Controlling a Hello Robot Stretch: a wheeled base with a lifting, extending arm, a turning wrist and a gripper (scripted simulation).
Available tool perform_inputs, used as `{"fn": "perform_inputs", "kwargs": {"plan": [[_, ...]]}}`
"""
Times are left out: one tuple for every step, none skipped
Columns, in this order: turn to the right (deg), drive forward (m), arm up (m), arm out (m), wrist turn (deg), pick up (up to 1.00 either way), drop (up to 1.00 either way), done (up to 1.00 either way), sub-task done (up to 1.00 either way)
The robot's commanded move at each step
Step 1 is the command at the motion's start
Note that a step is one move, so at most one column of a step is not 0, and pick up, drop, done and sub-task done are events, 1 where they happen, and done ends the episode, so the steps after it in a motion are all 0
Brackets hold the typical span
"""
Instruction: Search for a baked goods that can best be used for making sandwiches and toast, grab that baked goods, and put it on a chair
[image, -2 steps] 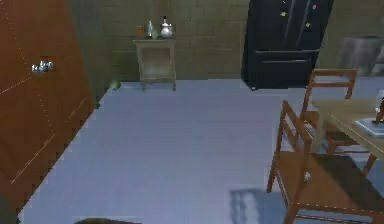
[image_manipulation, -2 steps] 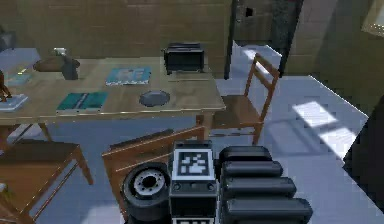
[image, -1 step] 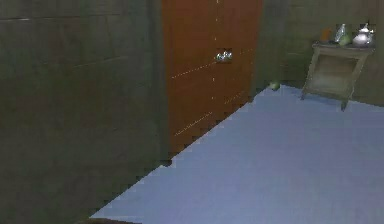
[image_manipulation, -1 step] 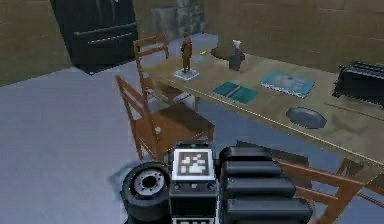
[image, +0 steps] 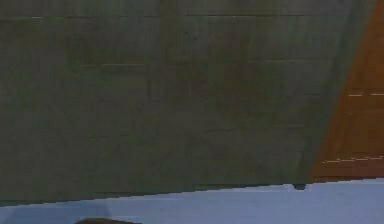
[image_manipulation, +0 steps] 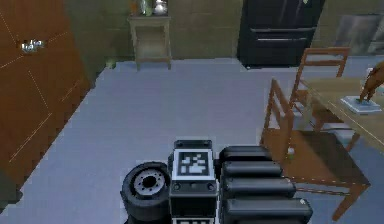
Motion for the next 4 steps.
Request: {"fn": "perform_inputs", "kwargs": {"plan": [[-18.0,0.0,0.0,0.0,0.0,0.0,0.0,0.0,0.0],[45.0,0.0,0.0,0.0,0.0,0.0,0.0,0.0,0.0],[45.0,0.0,0.0,0.0,0.0,0.0,0.0,0.0,0.0],[9.0,0.0,0.0,0.0,0.0,0.0,0.0,0.0,0.0]]}}
